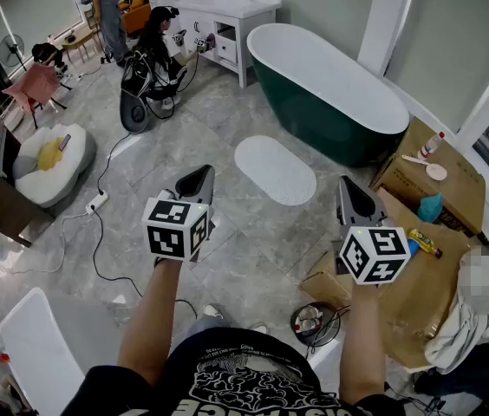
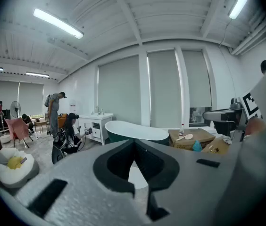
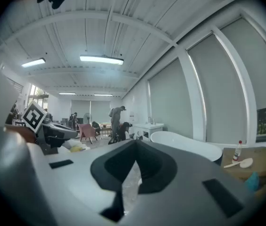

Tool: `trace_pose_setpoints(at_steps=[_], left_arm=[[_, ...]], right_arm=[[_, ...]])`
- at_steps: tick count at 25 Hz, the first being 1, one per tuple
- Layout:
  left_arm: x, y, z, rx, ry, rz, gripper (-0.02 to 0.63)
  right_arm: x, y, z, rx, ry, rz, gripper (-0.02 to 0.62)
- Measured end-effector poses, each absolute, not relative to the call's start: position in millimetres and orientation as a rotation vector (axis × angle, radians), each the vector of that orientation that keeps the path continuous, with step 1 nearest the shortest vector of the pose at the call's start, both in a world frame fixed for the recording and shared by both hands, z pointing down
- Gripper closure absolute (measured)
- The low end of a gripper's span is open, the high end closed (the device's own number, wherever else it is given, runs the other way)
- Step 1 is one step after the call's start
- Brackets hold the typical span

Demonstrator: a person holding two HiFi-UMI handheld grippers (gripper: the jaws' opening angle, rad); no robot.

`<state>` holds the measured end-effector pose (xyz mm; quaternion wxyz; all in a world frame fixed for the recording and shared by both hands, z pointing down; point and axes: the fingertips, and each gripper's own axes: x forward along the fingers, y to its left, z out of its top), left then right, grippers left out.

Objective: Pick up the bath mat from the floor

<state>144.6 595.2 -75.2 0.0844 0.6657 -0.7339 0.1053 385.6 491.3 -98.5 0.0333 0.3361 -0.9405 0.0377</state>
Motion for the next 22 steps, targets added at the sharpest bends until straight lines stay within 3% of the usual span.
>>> trace_pose_setpoints(at_steps=[12,22], left_arm=[[132,588,-78,1.987,-2.197,0.288,0.593],[82,548,-65,2.034,-2.14,0.263,0.511]], right_arm=[[380,484,-93,1.07,-2.89,0.17,0.561],[339,457,-84,1.118,-2.849,0.186,0.51]])
